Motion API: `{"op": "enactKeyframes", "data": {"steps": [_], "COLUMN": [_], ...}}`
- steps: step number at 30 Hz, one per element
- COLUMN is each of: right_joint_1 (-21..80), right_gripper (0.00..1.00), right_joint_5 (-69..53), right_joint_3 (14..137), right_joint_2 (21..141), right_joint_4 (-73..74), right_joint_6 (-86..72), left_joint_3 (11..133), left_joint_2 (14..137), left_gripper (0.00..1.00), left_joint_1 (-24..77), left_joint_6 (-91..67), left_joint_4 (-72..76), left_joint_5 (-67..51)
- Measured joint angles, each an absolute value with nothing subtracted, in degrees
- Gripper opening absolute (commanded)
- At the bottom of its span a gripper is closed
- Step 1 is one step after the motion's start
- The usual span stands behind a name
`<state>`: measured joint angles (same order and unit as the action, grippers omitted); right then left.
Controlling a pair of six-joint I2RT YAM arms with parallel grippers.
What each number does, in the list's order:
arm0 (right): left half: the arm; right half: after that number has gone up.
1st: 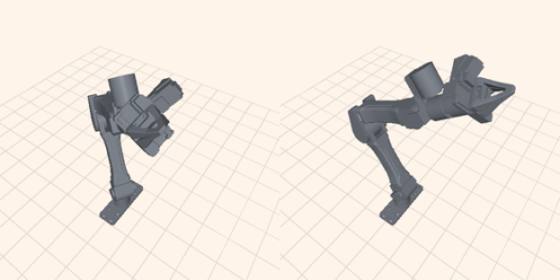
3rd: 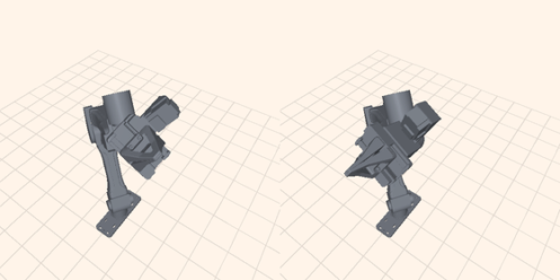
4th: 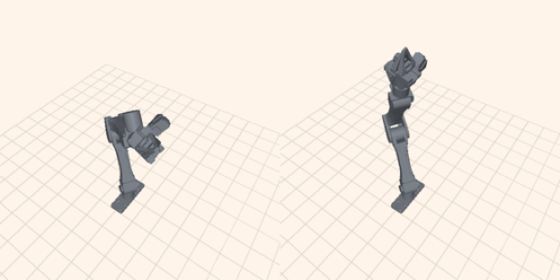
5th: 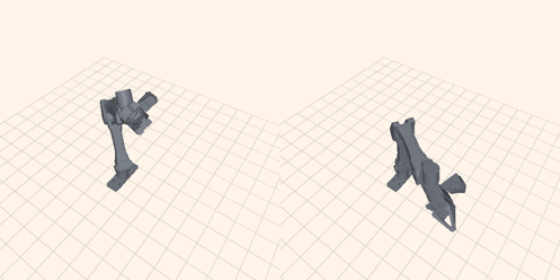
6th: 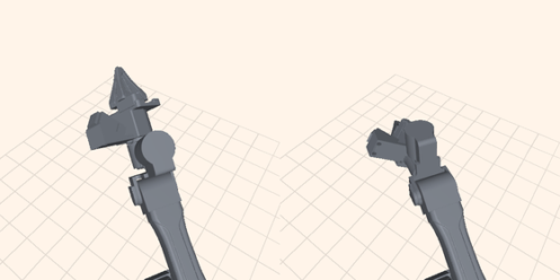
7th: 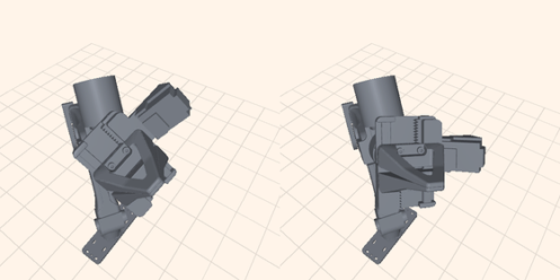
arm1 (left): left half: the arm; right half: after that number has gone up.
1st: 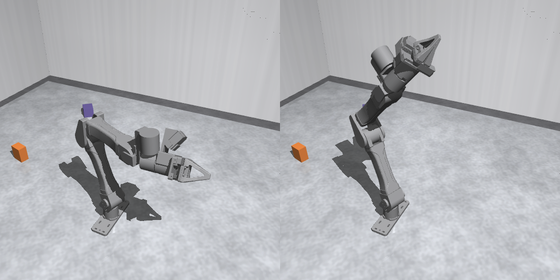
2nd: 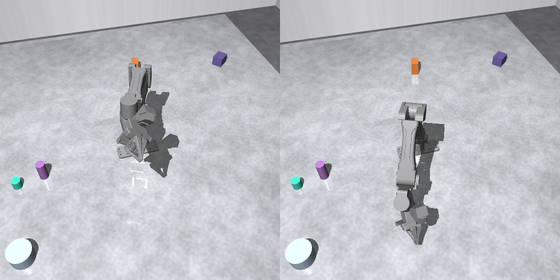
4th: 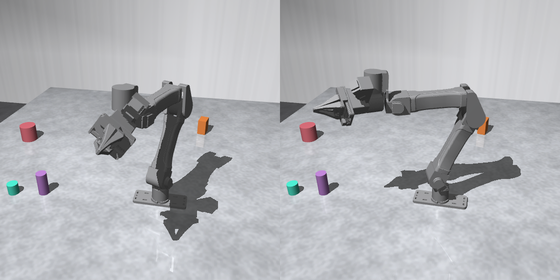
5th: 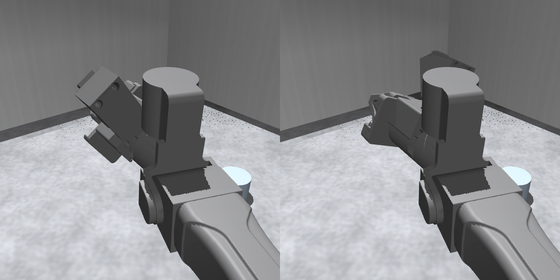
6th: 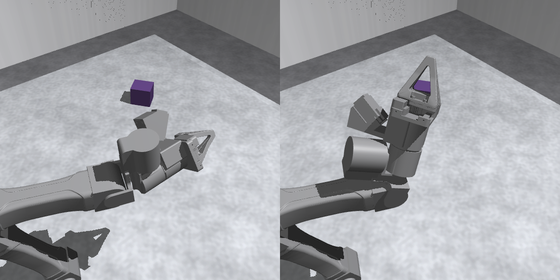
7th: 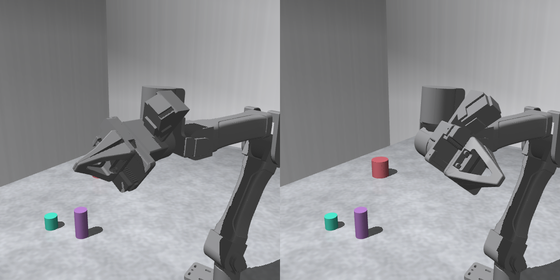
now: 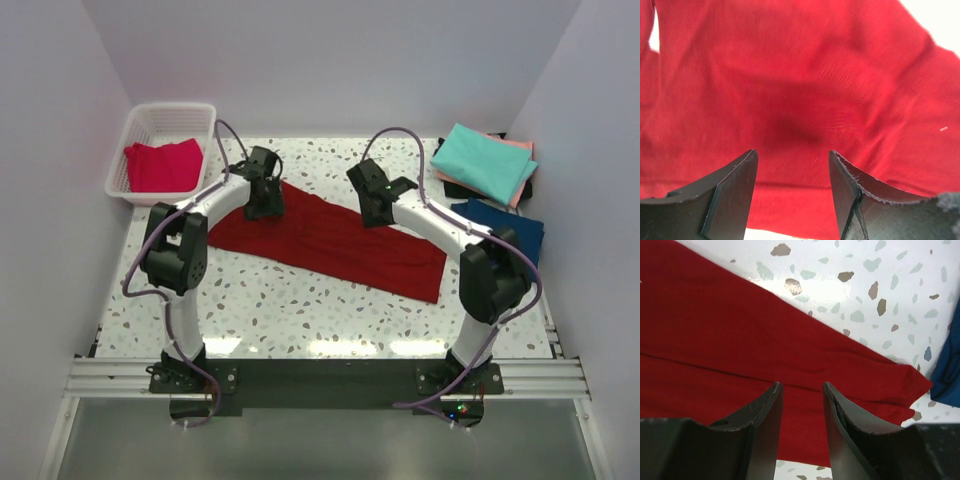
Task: Fold and stack the t-shirts
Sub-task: Fold the tshirt
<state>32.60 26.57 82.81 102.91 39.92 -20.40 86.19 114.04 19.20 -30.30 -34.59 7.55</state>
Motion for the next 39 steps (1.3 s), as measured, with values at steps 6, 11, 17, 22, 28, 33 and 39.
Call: {"op": "enactKeyframes", "data": {"steps": [6, 11, 17, 22, 28, 33, 39], "right_joint_1": [32.6, 32.6, 32.6, 32.6, 32.5, 32.3, 32.2], "right_gripper": [0.42, 0.42, 0.42, 0.42, 0.42, 0.41, 0.41], "right_joint_5": [24.4, 23.1, 21.9, 21.0, 21.0, 19.6, 13.0], "right_joint_3": [77.9, 74.3, 71.5, 70.0, 69.8, 69.8, 69.4], "right_joint_2": [100.8, 98.7, 96.4, 96.2, 96.3, 98.0, 105.8], "right_joint_4": [40.1, 41.4, 43.1, 44.5, 45.7, 45.0, 42.9], "right_joint_6": [-20.5, -20.8, -21.1, -21.5, -21.3, -20.2, -18.4], "left_joint_3": [88.2, 96.1, 110.4, 117.0, 119.8, 119.6, 118.1], "left_joint_2": [116.7, 124.5, 133.6, 138.0, 141.2, 142.7, 144.5], "left_gripper": [0.63, 0.63, 0.63, 0.64, 0.66, 0.68, 0.72], "left_joint_1": [19.8, 19.8, 19.9, 19.9, 19.6, 19.3, 18.7], "left_joint_6": [-32.4, -33.4, -33.5, -33.3, -33.2, -33.1, -32.0], "left_joint_4": [-38.9, -41.6, -43.6, -40.7, -29.6, -19.6, -8.0], "left_joint_5": [10.3, 12.4, 13.9, 14.4, 10.6, 6.0, -1.5]}}
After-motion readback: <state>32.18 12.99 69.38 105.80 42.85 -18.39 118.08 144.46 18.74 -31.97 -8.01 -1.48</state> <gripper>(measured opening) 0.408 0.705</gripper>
